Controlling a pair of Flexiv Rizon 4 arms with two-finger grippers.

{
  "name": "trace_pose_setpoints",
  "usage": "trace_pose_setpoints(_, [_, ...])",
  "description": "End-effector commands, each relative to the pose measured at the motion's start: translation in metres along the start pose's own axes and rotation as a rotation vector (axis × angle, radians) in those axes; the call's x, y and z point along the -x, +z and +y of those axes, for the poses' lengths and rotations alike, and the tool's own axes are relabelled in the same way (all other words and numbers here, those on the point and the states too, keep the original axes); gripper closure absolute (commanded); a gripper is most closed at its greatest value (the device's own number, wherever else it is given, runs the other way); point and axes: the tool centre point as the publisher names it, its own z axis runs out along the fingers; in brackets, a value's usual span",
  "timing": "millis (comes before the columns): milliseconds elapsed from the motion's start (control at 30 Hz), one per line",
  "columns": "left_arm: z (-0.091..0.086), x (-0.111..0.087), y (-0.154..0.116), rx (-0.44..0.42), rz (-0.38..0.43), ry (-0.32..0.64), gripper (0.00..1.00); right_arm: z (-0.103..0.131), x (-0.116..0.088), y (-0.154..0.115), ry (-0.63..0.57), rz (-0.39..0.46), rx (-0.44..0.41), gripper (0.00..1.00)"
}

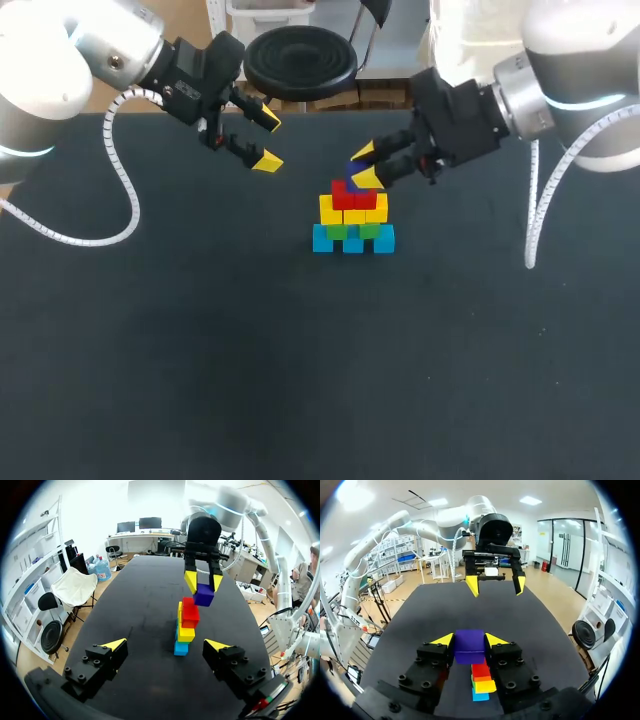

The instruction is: Place the blue cubes, place green cubes on the blue cubes, place the yellow cubes on the green cubes, then place the red cubes on the yellow cubes, and place purple cube on the red cubes.

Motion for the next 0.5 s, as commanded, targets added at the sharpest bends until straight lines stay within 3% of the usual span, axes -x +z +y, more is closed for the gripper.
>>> trace_pose_setpoints(33, [0.0011, 0.0000, 0.0001, -0.002, 0.002, 0.001, 0.00, 0.0059, 0.0003, 0.0001, 0.005, 0.006, -0.014, 1.00])
trace_pose_setpoints(500, [0.0011, 0.0000, 0.0001, -0.002, 0.002, 0.001, 0.00, 0.0031, -0.0081, -0.0025, 0.008, -0.017, -0.020, 1.00])
